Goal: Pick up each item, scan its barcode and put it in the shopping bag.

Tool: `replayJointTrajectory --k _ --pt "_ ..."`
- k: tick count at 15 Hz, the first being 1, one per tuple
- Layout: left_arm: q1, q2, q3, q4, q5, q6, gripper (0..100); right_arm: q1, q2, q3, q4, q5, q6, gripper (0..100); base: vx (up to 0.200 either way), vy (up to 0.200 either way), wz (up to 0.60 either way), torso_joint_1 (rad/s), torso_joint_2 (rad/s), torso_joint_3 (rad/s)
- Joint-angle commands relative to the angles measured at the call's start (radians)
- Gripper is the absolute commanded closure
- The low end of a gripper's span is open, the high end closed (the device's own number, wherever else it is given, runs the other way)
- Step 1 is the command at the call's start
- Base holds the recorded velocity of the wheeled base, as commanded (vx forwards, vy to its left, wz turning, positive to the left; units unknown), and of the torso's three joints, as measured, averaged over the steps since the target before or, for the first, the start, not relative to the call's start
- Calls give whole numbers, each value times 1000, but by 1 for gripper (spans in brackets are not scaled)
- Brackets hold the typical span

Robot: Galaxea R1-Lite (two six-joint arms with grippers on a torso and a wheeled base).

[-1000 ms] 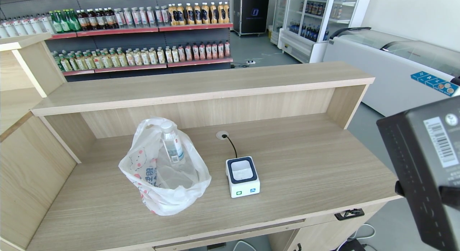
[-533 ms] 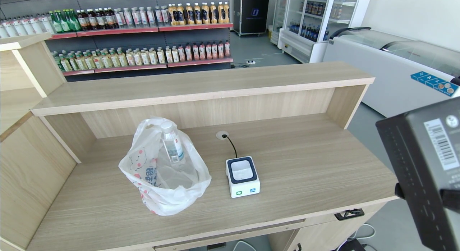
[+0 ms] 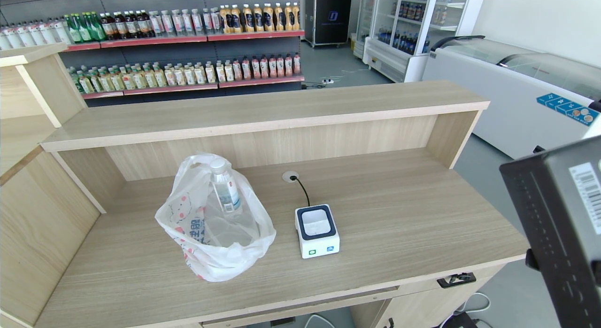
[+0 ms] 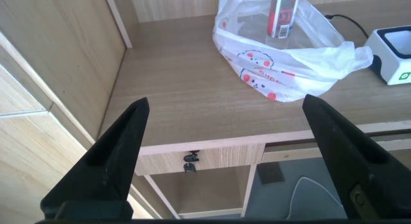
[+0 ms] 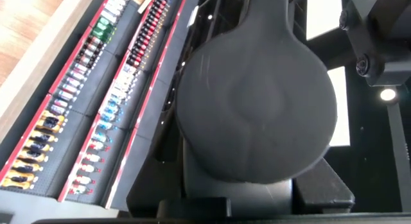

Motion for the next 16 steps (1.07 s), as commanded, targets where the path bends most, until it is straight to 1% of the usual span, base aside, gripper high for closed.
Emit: replayJointTrajectory --k 1,4,6,7,9,10,12,13,14,15,16 --pt "0 0 0 0 0 0 0 1 -1 1 -1 0 2 100 0 0 0 0 0 0" --pt "0 0 0 0 0 0 0 -4 1 -3 -1 -8 28 100 0 0 0 0 0 0" --pt "0 0 0 0 0 0 0 -7 5 -4 -1 -72 144 100 0 0 0 0 0 0" --pt "0 0 0 0 0 0 0 -16 5 -3 -1 -140 229 100 0 0 0 0 0 0" --pt "0 0 0 0 0 0 0 -38 1 -7 -1 -311 391 100 0 0 0 0 0 0" --pt "0 0 0 0 0 0 0 -64 -4 -7 -1 -400 496 100 0 0 0 0 0 0" --pt "0 0 0 0 0 0 0 -114 16 -18 -3 -578 830 100 0 0 0 0 0 0" --pt "0 0 0 0 0 0 0 -136 30 -39 -1 -687 1016 100 0 0 0 0 0 0" --pt "0 1 0 0 0 0 0 -165 41 -61 0 -798 1146 100 0 0 0 0 0 0" --pt "0 0 0 0 0 0 0 -211 67 -87 20 -899 1241 100 0 0 0 0 0 0" --pt "0 0 0 0 0 0 0 -239 106 -173 68 -959 1356 100 0 0 0 0 0 0"
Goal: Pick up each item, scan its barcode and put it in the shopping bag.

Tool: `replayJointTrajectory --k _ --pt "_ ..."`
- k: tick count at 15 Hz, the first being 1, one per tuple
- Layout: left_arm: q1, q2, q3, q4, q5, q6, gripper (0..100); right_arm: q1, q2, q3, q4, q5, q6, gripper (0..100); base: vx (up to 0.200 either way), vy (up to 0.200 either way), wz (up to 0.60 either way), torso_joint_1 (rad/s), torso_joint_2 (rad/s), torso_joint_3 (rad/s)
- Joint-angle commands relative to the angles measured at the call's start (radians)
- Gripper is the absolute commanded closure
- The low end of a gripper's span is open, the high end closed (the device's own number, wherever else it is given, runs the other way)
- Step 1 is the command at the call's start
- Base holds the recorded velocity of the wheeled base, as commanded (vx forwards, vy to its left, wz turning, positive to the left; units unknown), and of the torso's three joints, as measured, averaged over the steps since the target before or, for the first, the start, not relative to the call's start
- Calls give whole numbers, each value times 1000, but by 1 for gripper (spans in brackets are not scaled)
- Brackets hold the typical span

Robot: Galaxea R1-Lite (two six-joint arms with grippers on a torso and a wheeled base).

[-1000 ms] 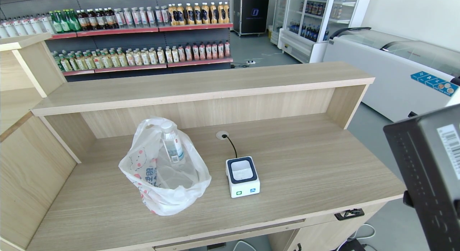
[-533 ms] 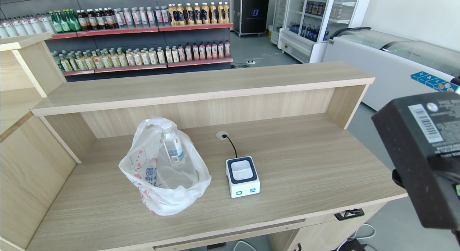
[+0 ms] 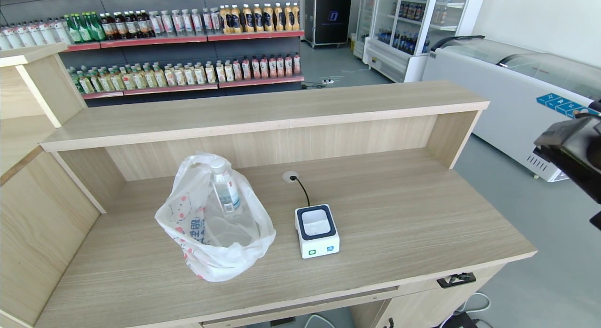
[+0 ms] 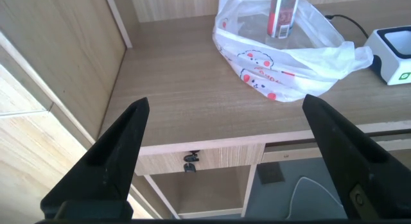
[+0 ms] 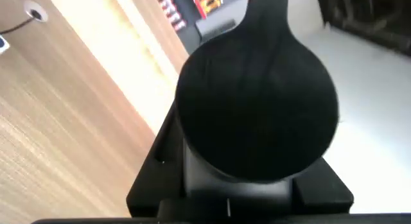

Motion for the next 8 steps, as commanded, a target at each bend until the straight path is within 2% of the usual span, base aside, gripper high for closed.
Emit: replayJointTrajectory --k 1,2,3,4,5,6,7,8 --pt "0 0 0 0 0 0 0 -82 138 -251 133 -89 268 100 0 0 0 0 0 0" --pt "0 0 0 0 0 0 0 -112 189 -413 254 -92 406 100 0 0 0 0 0 0" --pt "0 0 0 0 0 0 0 -135 209 -489 320 -93 448 100 0 0 0 0 0 0" --pt "0 0 0 0 0 0 0 -268 244 -666 577 -84 537 100 0 0 0 0 0 0" --pt "0 0 0 0 0 0 0 -296 261 -717 645 -84 567 100 0 0 0 0 0 0" --pt "0 0 0 0 0 0 0 -322 309 -786 702 -61 701 100 0 0 0 0 0 0" --pt "0 0 0 0 0 0 0 -346 316 -782 706 26 853 100 0 0 0 0 0 0" --pt "0 0 0 0 0 0 0 -382 312 -754 708 155 945 100 0 0 0 0 0 0"
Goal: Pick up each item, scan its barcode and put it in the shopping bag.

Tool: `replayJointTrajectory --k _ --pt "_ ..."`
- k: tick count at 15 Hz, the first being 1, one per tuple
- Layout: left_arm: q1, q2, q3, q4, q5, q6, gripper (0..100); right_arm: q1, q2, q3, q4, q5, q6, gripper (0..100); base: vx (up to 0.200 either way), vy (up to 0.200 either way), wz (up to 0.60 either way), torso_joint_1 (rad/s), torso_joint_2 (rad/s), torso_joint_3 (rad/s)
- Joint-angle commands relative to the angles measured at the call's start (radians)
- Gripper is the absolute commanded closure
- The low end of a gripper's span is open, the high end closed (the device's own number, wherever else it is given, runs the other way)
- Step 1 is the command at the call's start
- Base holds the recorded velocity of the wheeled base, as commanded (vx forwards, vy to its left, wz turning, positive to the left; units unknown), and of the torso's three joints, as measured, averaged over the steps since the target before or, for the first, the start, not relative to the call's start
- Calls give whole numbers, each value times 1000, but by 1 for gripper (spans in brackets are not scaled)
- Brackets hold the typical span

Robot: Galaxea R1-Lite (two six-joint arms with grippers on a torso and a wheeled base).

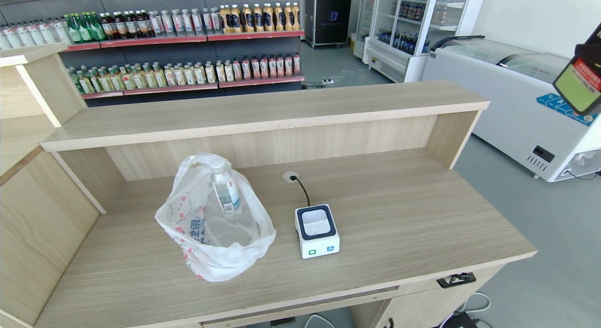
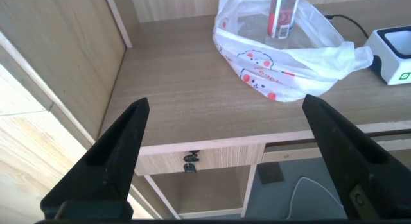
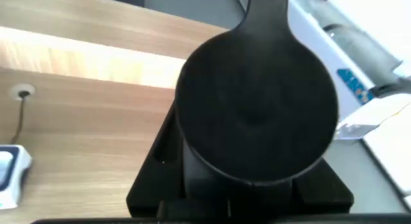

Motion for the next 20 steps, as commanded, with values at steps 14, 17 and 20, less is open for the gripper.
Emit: replayJointTrajectory --k 14,17,20 --pt "0 0 0 0 0 0 0 -239 -13 98 203 480 220 100 0 0 171 1 0 1" --pt "0 0 0 0 0 0 0 -246 22 75 205 544 282 100 0 0 600 1 1 -1" --pt "0 0 0 0 0 0 0 -290 77 120 217 710 389 100 0 0 0 0 0 0"
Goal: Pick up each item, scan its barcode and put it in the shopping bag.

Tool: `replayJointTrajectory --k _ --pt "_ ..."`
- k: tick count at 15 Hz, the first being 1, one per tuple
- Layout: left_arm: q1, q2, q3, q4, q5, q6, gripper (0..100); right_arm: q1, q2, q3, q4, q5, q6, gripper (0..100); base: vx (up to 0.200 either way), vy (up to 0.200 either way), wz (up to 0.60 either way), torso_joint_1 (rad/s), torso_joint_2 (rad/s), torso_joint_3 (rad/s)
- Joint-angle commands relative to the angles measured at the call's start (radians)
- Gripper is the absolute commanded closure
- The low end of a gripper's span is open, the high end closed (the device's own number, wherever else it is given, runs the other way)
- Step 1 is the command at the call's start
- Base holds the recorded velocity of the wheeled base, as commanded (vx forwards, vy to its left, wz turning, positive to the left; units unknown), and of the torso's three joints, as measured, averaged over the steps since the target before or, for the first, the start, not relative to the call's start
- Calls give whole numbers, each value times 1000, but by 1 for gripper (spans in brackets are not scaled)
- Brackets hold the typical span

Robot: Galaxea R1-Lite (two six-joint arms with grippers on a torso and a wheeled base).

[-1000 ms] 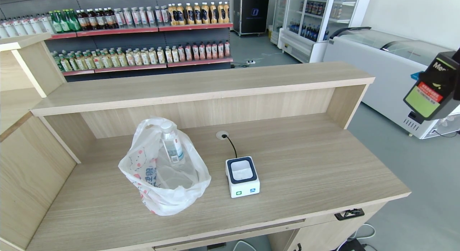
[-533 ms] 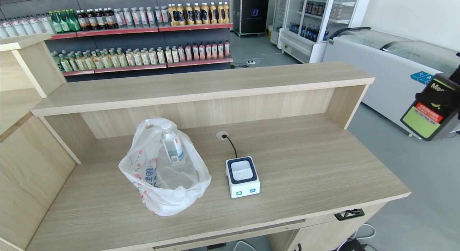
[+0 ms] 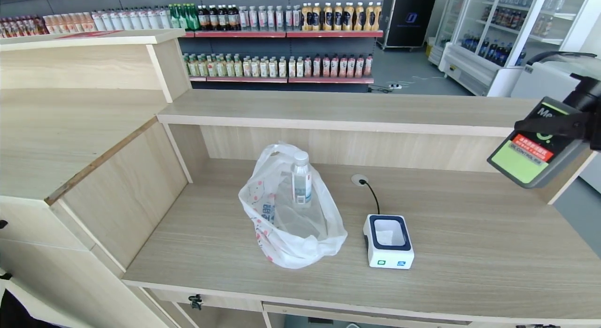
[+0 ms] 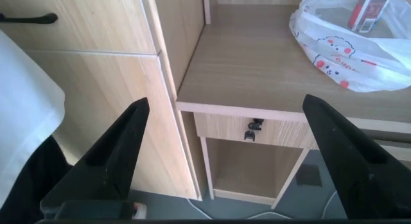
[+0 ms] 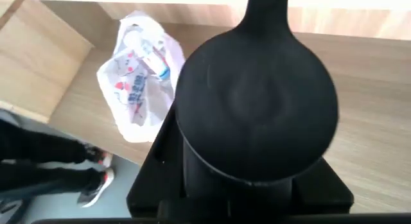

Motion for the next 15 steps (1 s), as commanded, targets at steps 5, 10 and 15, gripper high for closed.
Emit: replayJointTrajectory --k 5,10,15 --pt "0 0 0 0 0 0 0 -223 90 116 11 481 13 100 0 0 0 0 0 0" --pt "0 0 0 0 0 0 0 -301 257 125 11 622 -163 100 0 0 0 0 0 0" --pt "0 0 0 0 0 0 0 -305 384 170 12 692 -303 100 0 0 0 0 0 0"
